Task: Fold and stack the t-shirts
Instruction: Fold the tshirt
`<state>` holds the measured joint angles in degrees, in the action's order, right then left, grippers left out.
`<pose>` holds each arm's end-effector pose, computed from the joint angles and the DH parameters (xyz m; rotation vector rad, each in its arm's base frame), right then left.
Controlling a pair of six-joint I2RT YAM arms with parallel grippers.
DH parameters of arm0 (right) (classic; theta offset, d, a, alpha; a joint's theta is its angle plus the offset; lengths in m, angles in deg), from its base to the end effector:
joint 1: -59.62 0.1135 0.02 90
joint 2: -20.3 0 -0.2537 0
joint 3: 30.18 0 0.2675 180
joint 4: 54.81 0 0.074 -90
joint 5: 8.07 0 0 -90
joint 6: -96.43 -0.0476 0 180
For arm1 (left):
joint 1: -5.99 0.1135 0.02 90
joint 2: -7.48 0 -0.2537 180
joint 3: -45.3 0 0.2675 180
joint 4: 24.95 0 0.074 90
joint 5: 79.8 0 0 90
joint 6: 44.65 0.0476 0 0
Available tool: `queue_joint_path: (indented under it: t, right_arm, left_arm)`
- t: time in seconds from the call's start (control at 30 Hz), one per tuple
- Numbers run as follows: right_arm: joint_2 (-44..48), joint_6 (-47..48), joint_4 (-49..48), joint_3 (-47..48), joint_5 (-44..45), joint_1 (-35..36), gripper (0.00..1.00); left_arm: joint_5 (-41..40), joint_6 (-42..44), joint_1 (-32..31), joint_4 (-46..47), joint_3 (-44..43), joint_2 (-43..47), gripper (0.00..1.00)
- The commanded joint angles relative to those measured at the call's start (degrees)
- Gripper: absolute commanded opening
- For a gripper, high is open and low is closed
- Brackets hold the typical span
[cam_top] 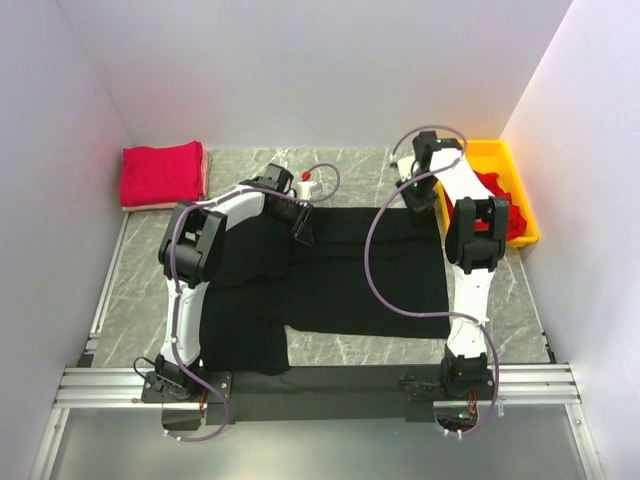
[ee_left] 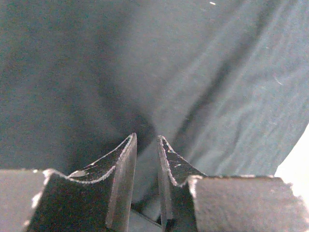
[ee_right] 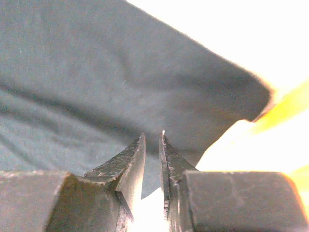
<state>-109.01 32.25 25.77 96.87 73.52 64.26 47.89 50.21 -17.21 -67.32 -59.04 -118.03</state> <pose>0.4610 0.0444 0.1791 -0.7978 2.8781 0.1815 0.4174 -0.2105 0.1234 0.8413 2.4972 -0.9835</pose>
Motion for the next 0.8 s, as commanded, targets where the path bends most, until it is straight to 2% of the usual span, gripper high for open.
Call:
queue_joint_path:
  t: [0.0, 0.13, 0.27, 0.37, 0.5, 0.63, 0.77]
  right_arm:
    - [2.76, -4.37, -4.68, 3.95, -0.39, -0.69, 0.25]
    - [-1.80, -4.56, -1.71, 5.97, 1.02, -0.60, 0.22]
    - [0.99, -2.54, -2.57, -1.02, 2.51, -0.60, 0.20]
    - [4.42, -1.57, -4.95, -5.35, 4.00, -0.43, 0.21]
    - [3.64, -1.57, -3.38, -5.19, 6.29, 0.80, 0.24]
    - [2.06, -1.65, -2.49, -4.83, 8.32, 2.74, 0.29]
    - [-1.11, -1.92, -1.70, -2.83, 13.15, 4.05, 0.29]
  left_arm:
    - [1.24, 3.48, -1.14, -1.52, 1.37, 4.66, 0.29]
    - [0.80, 4.36, -1.14, -2.67, -0.37, 6.07, 0.30]
    - [-0.42, 3.49, -0.62, -3.11, -2.40, 7.21, 0.35]
    - [-2.09, 0.43, 1.57, -2.15, -2.32, 9.14, 0.36]
    - [-4.20, -2.14, 8.50, -3.19, -0.74, 12.22, 0.41]
    - [-10.70, -1.18, 13.26, -8.02, 1.63, 15.38, 0.45]
    - [-19.21, 0.58, 16.07, -11.99, 5.58, 16.62, 0.44]
